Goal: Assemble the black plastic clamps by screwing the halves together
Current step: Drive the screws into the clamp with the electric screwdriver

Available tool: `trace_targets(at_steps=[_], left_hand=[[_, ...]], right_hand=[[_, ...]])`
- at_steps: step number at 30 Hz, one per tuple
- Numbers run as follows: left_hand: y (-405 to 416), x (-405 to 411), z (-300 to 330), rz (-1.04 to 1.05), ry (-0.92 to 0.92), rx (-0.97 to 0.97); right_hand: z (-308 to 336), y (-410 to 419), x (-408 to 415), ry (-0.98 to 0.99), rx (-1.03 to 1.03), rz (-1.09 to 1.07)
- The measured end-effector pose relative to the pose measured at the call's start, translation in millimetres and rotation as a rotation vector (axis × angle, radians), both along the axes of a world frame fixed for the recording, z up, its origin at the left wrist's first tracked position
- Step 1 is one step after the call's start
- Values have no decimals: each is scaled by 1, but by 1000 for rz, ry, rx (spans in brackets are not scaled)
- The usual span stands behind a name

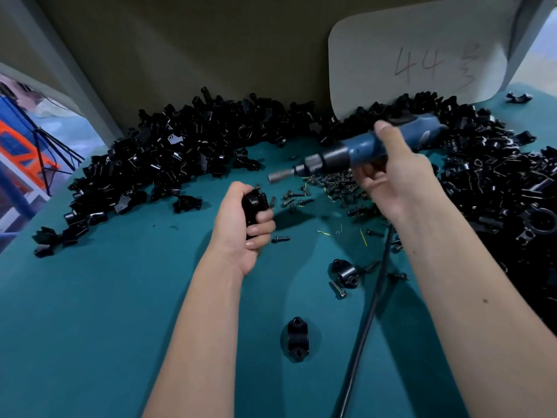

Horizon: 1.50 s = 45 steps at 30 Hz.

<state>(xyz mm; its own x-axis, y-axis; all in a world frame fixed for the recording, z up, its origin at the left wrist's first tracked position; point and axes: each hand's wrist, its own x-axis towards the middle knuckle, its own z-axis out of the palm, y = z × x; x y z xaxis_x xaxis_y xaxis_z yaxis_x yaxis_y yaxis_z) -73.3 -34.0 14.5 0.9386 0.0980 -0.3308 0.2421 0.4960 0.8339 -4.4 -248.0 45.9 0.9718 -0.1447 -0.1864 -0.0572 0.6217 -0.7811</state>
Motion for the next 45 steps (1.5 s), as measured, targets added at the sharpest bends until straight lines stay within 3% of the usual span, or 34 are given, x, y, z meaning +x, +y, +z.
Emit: trace_targets(at_steps=[4,8,11,18,31,45], left_hand=[[5,-1,-2,-7,-14,444],[8,-6,1,-260,53,496],[7,-9,3,-403,111,534],[-3,-9,8,-452,134,700],[-7,-7,6,-497,98,769],[0,-2,5,-458,223,561]], right_hand=[[7,6,-7,-43,243,-42],[12,11,-11,-99,410,17],[11,15,-12,-117,372,0],[19,20,-17,-174,270,-112],[22,28,-23,-241,163,-52],[20,35,-26,-270,169,-65]])
